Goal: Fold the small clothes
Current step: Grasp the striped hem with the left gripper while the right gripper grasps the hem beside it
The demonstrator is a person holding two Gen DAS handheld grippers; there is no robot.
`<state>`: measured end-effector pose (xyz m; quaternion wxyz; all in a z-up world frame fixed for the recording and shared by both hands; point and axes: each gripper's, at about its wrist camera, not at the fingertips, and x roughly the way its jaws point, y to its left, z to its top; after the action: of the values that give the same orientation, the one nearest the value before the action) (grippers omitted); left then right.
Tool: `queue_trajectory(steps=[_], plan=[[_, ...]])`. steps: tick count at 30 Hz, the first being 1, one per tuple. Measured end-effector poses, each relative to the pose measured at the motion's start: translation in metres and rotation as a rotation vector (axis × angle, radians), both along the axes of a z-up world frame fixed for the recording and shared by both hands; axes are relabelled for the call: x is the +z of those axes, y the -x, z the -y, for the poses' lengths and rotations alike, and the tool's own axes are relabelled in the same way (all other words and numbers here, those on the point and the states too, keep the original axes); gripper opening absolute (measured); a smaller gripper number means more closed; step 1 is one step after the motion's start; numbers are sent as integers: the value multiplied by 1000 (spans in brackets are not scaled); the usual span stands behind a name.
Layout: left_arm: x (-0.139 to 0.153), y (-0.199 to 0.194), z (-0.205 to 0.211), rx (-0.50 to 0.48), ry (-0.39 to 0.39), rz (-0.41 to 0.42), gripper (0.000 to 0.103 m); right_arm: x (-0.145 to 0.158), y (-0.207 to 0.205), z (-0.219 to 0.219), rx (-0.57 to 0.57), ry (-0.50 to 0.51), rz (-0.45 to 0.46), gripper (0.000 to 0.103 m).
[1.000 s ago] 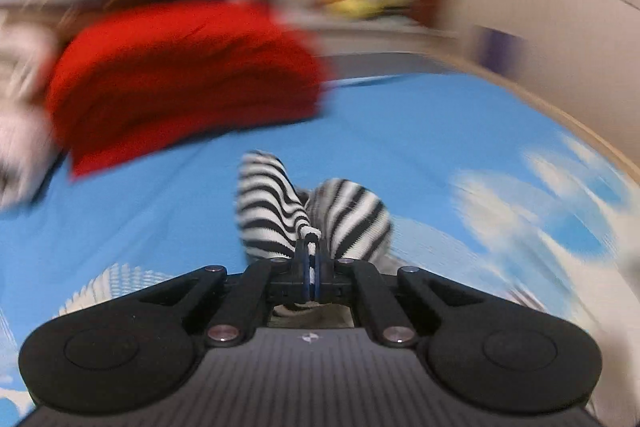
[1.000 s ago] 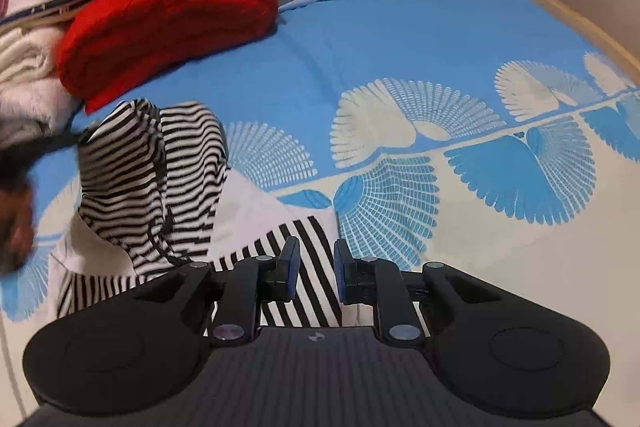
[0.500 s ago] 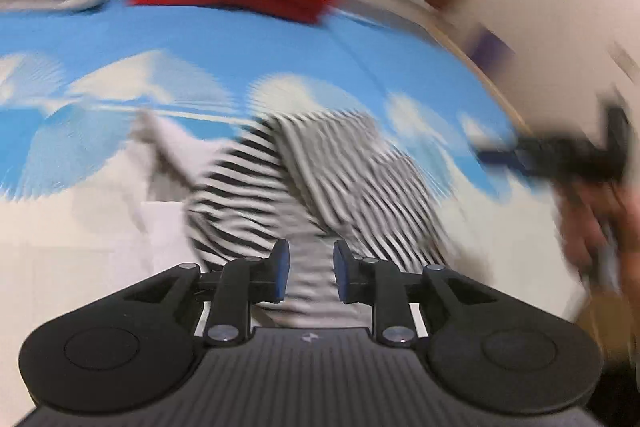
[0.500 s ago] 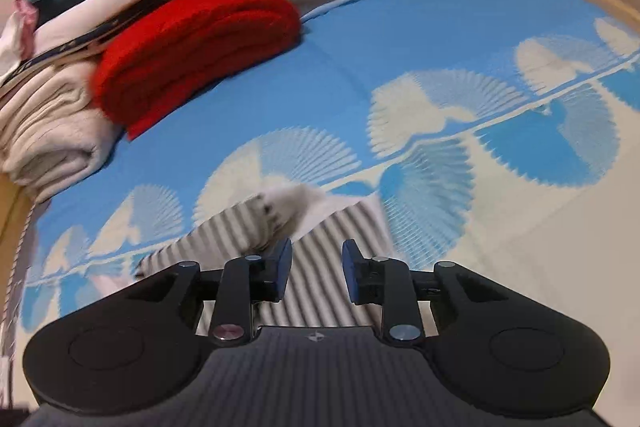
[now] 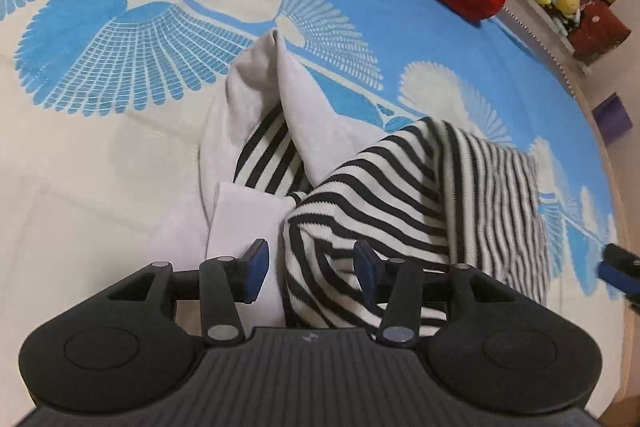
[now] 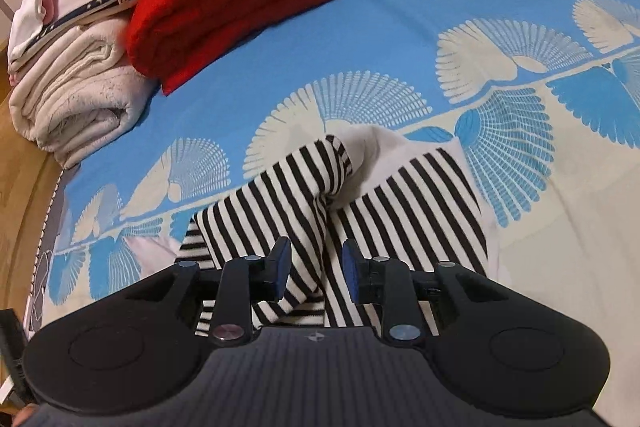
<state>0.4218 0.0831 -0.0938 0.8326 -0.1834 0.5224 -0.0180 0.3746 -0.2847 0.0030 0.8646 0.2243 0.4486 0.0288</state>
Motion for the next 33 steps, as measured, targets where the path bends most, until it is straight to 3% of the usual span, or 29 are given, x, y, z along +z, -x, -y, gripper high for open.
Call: queue_trajectory(steps=[2,3,4,6,9,11,13,14,16,18,20,22,24,26,29,33], plan=[[-6,-7,5,-15,-28,6,47,0,-1,4,-2,10,6,29],[-5,-7,7,-19,-47,16,38,0,-2,7,-3,18,8,29],[0,-5,9,-25,-55,36,14,-1,-2,10,-5,28,8,29],[22,1,19,-78,-45,111,8,-2,-2,18,-17,44,4,29],[72,22,56,-314,6,319,7,-2,1,33,-45,53,5,29],[96,47,85,-554,94,414,7,0,6,43,-67,58,15,29],[100,69,110,-789,196,395,11,3,10,52,-93,60,26,29],[95,80,123,-884,205,339,17,3,13,56,-105,60,28,29],[80,89,136,-973,214,199,22,2,17,63,-132,55,28,34],[73,81,125,-891,230,157,24,-1,19,67,-148,40,18,38],[69,57,99,-692,234,130,38,-6,20,68,-148,24,2,40],[60,34,68,-458,194,98,45,-11,20,63,-128,9,-20,42],[38,16,42,-237,114,-11,46,-21,18,55,-89,-3,-56,47],[11,8,27,-118,78,-131,46,-31,16,47,-61,-5,-97,48],[-21,7,13,10,167,-271,46,-52,13,35,-53,-7,-173,48],[-30,20,24,14,224,-322,46,-72,10,29,-81,-19,-229,48]])
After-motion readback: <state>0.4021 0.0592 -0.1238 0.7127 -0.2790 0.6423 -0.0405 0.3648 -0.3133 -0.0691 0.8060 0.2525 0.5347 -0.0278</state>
